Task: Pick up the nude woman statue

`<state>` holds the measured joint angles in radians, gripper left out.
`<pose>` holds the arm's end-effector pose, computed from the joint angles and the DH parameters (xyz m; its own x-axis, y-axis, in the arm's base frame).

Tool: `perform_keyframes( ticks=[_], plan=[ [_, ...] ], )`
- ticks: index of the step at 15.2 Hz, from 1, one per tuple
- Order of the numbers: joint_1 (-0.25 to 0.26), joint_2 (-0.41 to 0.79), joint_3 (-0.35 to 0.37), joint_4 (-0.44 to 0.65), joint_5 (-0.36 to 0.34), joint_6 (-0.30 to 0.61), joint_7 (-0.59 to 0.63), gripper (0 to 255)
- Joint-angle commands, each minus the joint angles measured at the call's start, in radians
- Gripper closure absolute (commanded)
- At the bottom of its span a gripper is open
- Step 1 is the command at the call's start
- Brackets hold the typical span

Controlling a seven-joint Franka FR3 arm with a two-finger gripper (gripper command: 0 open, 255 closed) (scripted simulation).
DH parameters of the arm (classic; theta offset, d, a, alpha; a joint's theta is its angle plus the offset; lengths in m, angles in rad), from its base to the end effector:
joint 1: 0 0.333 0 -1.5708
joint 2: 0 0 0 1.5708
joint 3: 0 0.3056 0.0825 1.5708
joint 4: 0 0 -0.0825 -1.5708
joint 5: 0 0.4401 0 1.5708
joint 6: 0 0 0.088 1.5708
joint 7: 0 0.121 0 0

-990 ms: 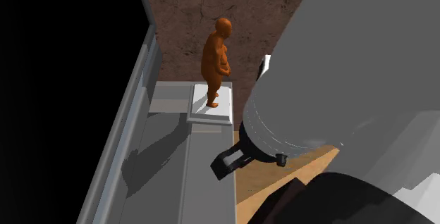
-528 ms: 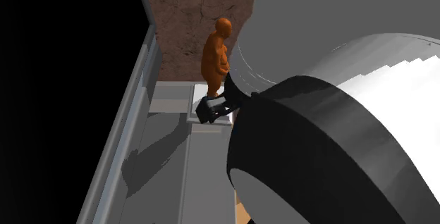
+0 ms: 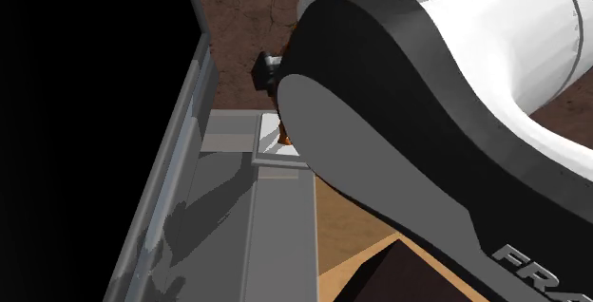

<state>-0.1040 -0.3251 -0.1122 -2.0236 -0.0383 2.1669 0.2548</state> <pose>0.5465 -0.1286 0.6052 0.7949 -0.4221 0.4359 -0.4178 -0.9017 -0.1112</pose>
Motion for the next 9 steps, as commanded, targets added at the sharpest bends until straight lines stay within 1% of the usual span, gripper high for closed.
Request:
perform_keyframes(
  ticks=[1,9],
  plan=[
    [-0.012,0.038,-0.013,0.049,0.000,0.032,0.008,0],
    [-0.013,0.033,-0.014,-0.058,-0.003,0.133,0.010,0]
  ],
)
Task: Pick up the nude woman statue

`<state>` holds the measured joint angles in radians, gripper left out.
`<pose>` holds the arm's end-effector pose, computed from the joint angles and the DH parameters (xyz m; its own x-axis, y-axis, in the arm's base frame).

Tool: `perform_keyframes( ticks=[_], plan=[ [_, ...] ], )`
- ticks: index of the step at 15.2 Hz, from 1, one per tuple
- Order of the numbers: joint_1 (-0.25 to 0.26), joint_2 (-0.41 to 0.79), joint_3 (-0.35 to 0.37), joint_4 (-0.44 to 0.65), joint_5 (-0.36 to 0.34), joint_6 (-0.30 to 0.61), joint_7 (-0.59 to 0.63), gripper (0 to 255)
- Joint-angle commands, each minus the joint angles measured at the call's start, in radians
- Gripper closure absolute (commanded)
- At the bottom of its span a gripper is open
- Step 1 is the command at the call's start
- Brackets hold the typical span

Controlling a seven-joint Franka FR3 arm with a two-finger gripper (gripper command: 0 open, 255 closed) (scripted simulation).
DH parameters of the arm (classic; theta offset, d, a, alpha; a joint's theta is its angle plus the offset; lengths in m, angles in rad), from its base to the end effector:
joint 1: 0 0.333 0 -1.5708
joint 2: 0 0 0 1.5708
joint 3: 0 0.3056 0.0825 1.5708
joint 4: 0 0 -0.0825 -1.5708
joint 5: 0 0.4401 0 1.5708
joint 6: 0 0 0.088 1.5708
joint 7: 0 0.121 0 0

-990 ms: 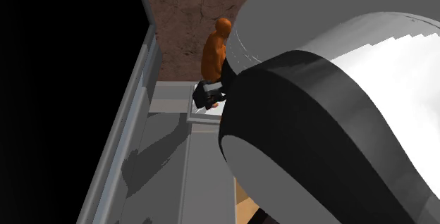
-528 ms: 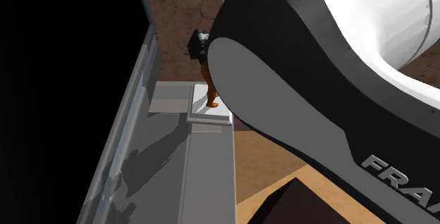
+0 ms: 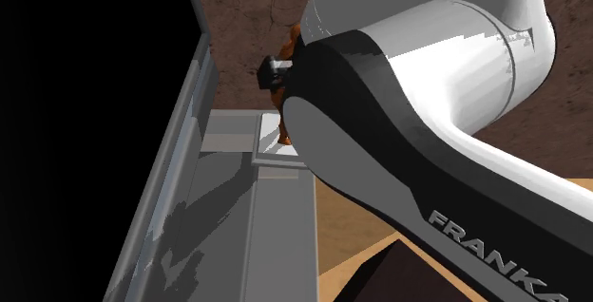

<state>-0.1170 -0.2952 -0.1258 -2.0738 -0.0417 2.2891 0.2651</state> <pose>0.5556 -0.1450 0.5753 0.7621 -0.4444 0.4709 -0.4418 -0.8886 -0.1234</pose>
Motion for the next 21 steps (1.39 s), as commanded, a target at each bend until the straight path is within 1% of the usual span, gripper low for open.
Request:
perform_keyframes(
  ticks=[1,2,3,12,21],
  plan=[
    [0.000,0.003,-0.001,-0.008,0.000,0.011,-0.001,0],
    [0.000,0.003,-0.001,-0.008,0.000,0.011,-0.001,0],
    [0.000,0.002,-0.001,-0.008,0.000,0.011,-0.001,255],
    [0.000,0.003,-0.001,-0.007,0.000,0.011,-0.001,255],
    [0.002,0.011,0.001,0.121,0.003,-0.110,-0.002,255]
  ],
)
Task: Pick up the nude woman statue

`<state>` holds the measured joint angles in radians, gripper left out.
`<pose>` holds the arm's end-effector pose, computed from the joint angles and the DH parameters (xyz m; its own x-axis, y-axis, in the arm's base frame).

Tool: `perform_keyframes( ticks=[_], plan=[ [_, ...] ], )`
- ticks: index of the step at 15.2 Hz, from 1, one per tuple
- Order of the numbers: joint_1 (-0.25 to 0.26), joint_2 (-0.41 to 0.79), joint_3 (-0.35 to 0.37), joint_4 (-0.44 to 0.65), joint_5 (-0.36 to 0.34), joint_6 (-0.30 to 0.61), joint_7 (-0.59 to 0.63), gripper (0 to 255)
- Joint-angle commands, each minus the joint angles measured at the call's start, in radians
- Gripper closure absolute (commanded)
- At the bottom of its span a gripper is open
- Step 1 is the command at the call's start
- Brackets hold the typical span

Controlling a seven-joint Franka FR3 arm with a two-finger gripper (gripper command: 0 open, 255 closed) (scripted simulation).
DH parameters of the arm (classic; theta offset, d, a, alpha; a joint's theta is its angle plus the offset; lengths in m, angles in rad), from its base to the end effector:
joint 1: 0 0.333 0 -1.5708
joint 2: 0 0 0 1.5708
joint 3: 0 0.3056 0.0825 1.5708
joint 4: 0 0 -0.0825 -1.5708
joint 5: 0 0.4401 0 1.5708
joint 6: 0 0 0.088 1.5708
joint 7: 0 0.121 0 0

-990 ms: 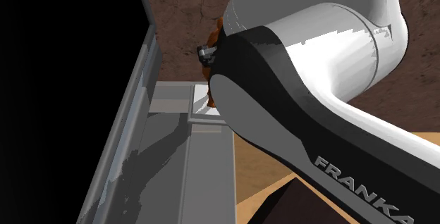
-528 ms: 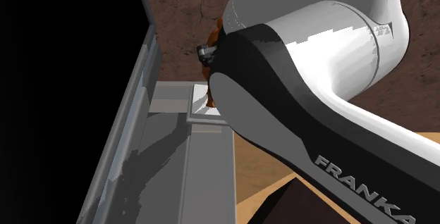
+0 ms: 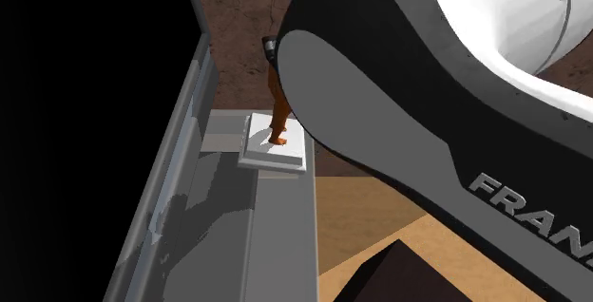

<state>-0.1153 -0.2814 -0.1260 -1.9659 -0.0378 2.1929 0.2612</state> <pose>0.5586 -0.1466 0.6172 0.7631 -0.4444 0.4692 -0.4420 -0.8886 -0.1227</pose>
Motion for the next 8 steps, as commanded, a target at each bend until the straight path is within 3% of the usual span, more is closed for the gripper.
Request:
perform_keyframes(
  ticks=[1,8],
  plan=[
    [0.001,-0.001,0.001,0.028,0.000,-0.027,0.001,255],
    [0.002,0.012,0.002,0.112,0.003,-0.097,-0.001,255]
  ],
)
